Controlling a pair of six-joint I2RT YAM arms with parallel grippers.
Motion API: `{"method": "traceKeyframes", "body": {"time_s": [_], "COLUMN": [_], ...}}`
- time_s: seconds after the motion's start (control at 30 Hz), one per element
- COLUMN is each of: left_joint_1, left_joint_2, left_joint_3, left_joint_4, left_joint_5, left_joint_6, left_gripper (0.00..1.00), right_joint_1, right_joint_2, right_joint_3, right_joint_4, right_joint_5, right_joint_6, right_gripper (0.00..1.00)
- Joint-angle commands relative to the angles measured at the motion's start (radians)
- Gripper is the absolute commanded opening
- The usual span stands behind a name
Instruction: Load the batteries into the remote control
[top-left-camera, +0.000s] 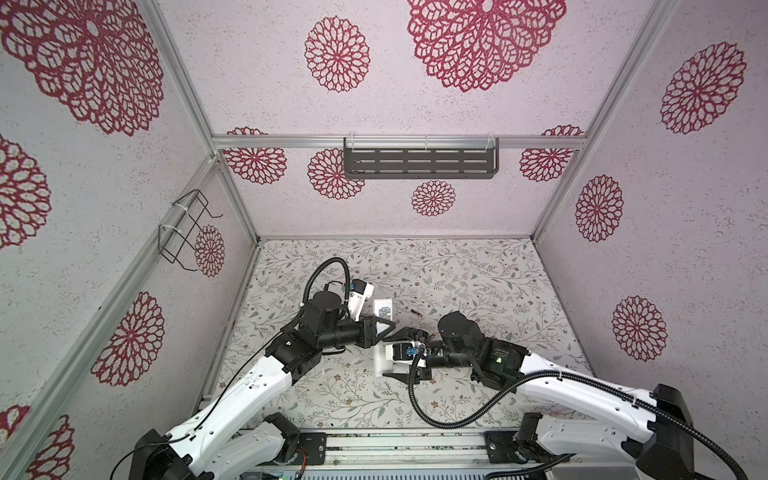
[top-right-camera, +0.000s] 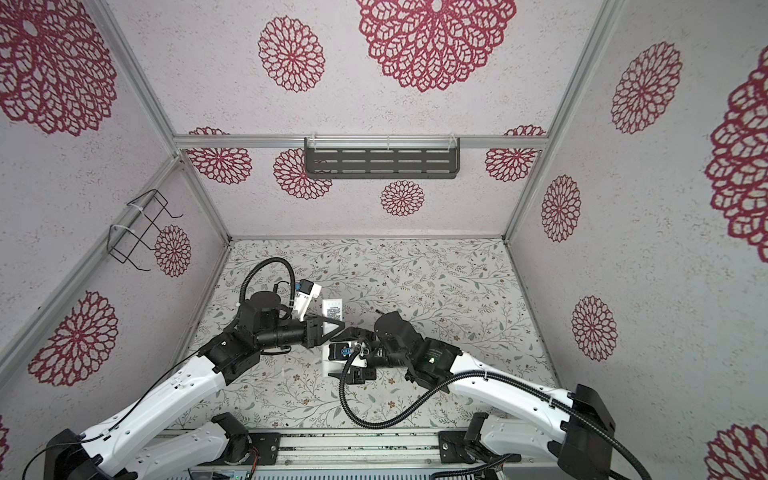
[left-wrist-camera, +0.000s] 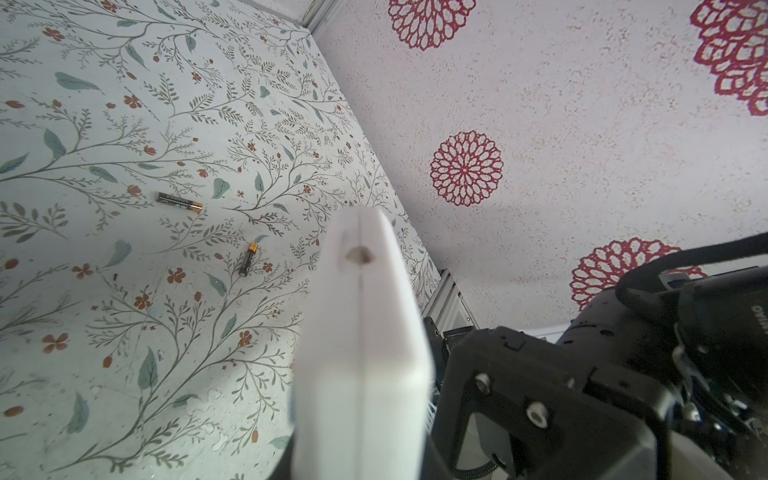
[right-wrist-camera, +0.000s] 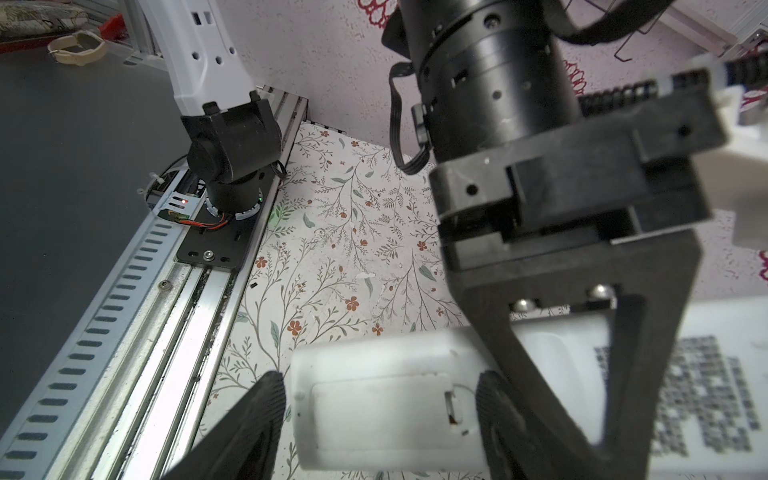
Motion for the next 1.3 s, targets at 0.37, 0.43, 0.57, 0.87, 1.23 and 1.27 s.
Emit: {"method": "traceKeyframes", "body": {"time_s": [0.37,0.43,0.57,0.87,1.23,1.27], "left_joint_1": [0.004,0.004,0.005,0.005,0.005,0.005], "left_joint_2": [-0.023,-0.023,-0.025,-0.024,-0.038,-0.039], "left_joint_3": [-0.003,-0.001,-0.003,-0.006,-0.009,-0.009], "left_joint_4": [0.051,0.052,0.05,0.056,0.048,0.047], "left_joint_5": [0.01,0.012,0.01,0.012,0.007,0.007], "left_joint_6": [-0.006,-0.006,-0.006,-0.004,-0.006,-0.005], "left_gripper": [0.01,0.01,0.01,0.01,0.01,0.01], "right_joint_1": [-0.005,-0.005,-0.006,0.005,0.008,0.009], "right_joint_2": [0.011,0.014,0.033,0.083,0.124,0.126], "right_joint_3": [-0.032,-0.033,-0.02,0.027,0.045,0.048], "right_joint_4": [-0.035,-0.034,-0.06,-0.134,-0.145,-0.154], "right_joint_5": [-0.001,0.001,-0.022,-0.085,-0.169,-0.17], "right_joint_6": [-0.014,-0.014,-0.019,-0.035,-0.025,-0.027], "right_gripper": [0.74,0.73,0.72,0.71,0.68,0.68]}}
